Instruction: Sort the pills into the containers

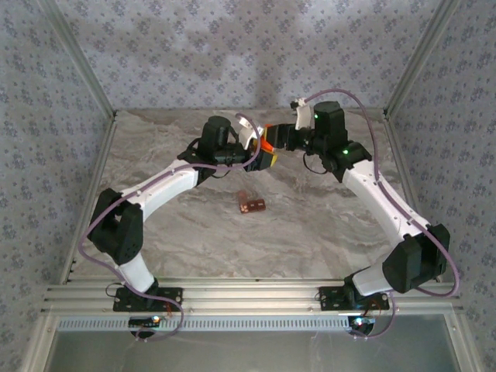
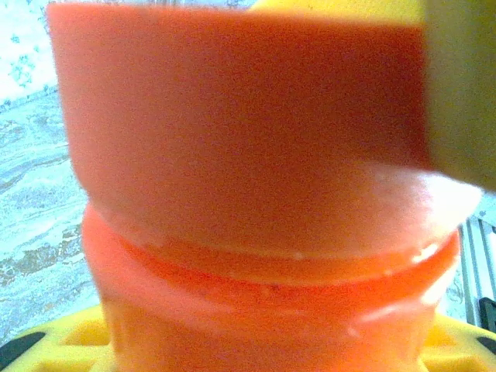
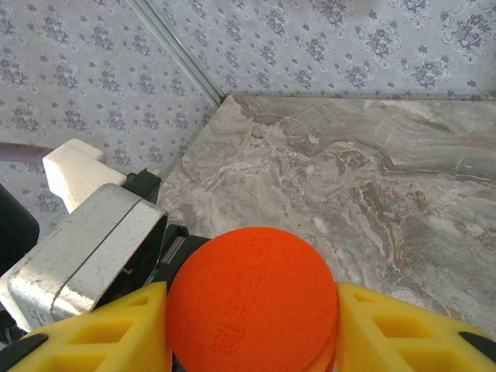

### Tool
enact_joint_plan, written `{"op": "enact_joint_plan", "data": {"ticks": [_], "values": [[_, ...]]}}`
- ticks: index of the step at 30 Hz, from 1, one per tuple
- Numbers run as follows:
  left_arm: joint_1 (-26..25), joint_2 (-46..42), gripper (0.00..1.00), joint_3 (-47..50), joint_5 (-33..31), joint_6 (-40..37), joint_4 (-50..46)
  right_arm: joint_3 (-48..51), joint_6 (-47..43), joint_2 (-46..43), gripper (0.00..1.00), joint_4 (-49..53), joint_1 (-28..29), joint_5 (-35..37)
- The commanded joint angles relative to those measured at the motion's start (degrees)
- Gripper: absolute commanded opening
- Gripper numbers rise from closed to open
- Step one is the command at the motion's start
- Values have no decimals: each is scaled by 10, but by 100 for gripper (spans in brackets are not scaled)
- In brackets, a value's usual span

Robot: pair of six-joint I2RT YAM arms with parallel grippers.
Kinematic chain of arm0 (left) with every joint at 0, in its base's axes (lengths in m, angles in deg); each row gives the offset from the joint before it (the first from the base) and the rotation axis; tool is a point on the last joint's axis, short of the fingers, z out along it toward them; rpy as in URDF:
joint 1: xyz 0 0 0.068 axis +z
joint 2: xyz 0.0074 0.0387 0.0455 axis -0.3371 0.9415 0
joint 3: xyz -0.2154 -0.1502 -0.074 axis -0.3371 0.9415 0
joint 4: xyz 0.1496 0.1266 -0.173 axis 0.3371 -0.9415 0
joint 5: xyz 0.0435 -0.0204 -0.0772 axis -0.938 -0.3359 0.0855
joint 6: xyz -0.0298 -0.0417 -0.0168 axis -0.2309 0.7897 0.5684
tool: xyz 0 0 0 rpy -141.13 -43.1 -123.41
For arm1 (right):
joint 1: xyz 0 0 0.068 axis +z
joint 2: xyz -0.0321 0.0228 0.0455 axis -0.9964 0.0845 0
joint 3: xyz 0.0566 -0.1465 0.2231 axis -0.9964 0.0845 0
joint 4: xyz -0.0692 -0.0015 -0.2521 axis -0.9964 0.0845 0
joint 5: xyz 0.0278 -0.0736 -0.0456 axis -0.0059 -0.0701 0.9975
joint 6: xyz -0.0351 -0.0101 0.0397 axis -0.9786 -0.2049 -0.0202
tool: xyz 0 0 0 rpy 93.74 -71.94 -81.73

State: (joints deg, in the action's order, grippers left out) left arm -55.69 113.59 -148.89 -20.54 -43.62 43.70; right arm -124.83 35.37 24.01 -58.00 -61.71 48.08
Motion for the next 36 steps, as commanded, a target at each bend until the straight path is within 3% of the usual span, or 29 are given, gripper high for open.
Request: {"op": "enact_joint_plan", "data": {"ticks": [1,7,14,23,36], "values": [[-14,-19,0,-15,4,-23,60,9,-1,5,60,31,11,-7],[-11,-19,0,-15,7,-29,53,15,-27,-33,83,11,-53,-134],[-10,-19,0,-19,29,-31,53,16,-76,-82,87,26,-146,-323],[-8,-14,0,-40,112,-33,28,-51,-127,-3,83,90,-162,-358],[-8,-10,0,-49,129,-34,12,-102,-150,39,80,125,-116,-347]]}}
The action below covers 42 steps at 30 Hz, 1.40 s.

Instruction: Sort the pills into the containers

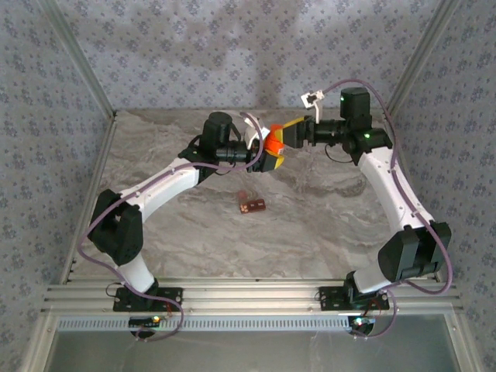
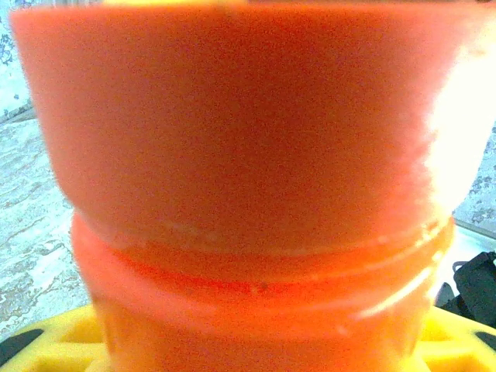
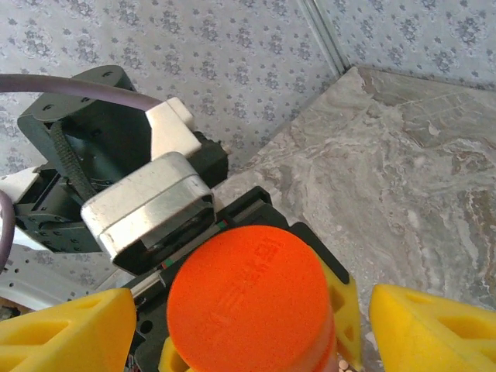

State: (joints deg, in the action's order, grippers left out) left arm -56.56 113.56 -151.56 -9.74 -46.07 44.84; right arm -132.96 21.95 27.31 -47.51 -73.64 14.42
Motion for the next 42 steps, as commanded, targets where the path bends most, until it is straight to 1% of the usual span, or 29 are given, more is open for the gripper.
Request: {"op": "enact_joint_plan", "data": {"ticks": [1,6,7,12,15,19,24,26,30,34,36,37,39,40,42], "values": [[1,-10,0,-22,21,-9,0,-22,-16,7,79,20,4,-10],[1,-10,0,-22,22,-9,0,-24,-17,15,74,21,9,-3],[1,-10,0,-22,23,-9,0,-24,-16,16,71,21,9,-2],[1,-10,0,-22,18,-9,1,-18,-16,13,53,25,16,17],[1,-10,0,-22,10,-9,3,-1,-10,3,46,19,25,47],[0,-10,0,-16,-21,-1,12,42,18,-16,41,-7,52,122],[-4,-12,0,-6,-69,4,28,99,80,-36,42,-53,100,256],[-5,-10,0,-6,-81,5,27,112,107,-39,42,-73,116,297],[-7,-6,0,-8,-89,4,26,121,133,-38,42,-94,146,340],[-6,-6,0,-6,-92,1,24,124,131,-35,45,-103,152,335],[-6,-6,0,-6,-92,0,22,120,124,-37,49,-97,146,328],[-5,-6,0,-6,-92,-1,21,119,119,-40,53,-93,143,319],[-5,-7,0,-7,-91,0,20,119,106,-56,67,-89,125,290],[-4,-7,0,-6,-89,-1,20,120,98,-64,72,-88,114,264],[-1,-9,0,-7,-82,-2,17,117,63,-84,80,-74,77,173]]}}
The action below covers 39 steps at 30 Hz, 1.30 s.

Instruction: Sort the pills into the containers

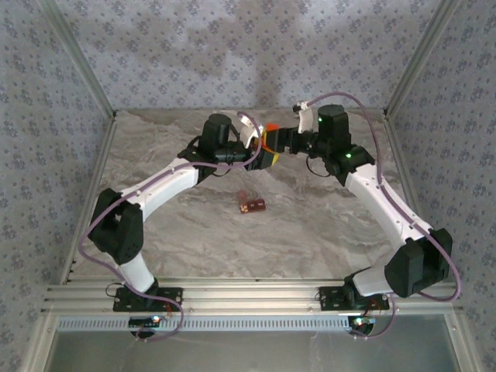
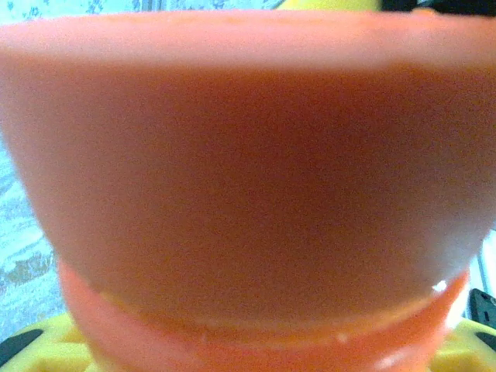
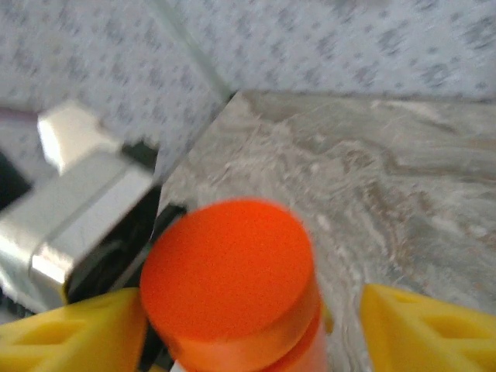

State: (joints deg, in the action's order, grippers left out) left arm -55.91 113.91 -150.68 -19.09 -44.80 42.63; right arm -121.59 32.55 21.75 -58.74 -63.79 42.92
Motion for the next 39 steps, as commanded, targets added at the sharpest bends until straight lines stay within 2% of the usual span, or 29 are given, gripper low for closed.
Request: {"op": "enact_joint_plan", "data": {"ticks": [1,3,5,9,13,20,31,35,39], "values": [[-6,-14,0,-16,16,-16,38,6,-58,-37,83,42,-37,-149],[-4,-16,0,-17,32,-21,31,6,-77,-52,84,57,-83,-240],[-2,-19,0,-17,50,-25,29,2,-79,-55,84,59,-116,-290],[2,-19,0,-25,109,-30,13,-23,-82,-37,83,59,-142,-293],[2,-17,0,-31,142,-27,3,-64,-95,2,80,80,-137,-321],[1,-9,0,-44,166,-29,-14,-116,-109,43,78,106,-110,-314],[1,-5,0,-49,166,-31,-18,-153,-130,79,73,139,-81,-294],[1,-6,0,-49,165,-33,-22,-153,-132,83,68,141,-78,-293],[2,-7,0,-49,152,-33,-21,-144,-132,80,52,144,-75,-287]]}}
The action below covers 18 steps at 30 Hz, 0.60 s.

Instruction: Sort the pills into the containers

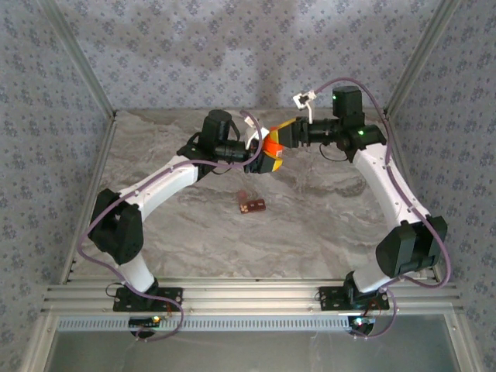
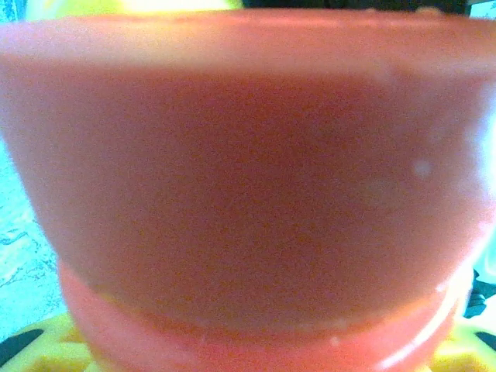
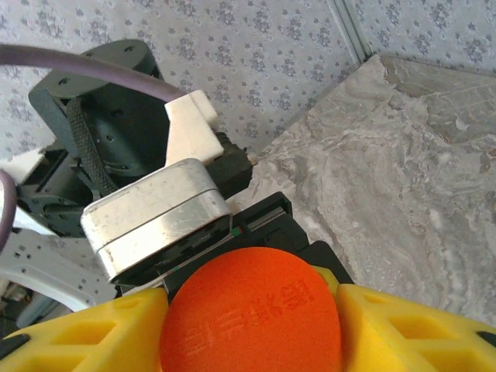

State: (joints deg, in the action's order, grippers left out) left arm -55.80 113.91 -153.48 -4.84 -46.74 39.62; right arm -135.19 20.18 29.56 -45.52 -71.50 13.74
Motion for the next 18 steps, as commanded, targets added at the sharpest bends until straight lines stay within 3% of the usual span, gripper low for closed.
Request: {"op": "enact_joint_plan", "data": {"ticks": [1,9,13,18], "values": [[1,-8,0,-21,3,-14,11,-3,-7,-1,50,10,2,13],[-3,-24,0,7,-123,15,66,87,86,-40,45,-53,42,185],[-11,-24,0,13,-151,17,79,111,134,-46,45,-70,90,301],[-14,-21,0,20,-171,27,96,132,183,-50,44,-110,130,371]]}}
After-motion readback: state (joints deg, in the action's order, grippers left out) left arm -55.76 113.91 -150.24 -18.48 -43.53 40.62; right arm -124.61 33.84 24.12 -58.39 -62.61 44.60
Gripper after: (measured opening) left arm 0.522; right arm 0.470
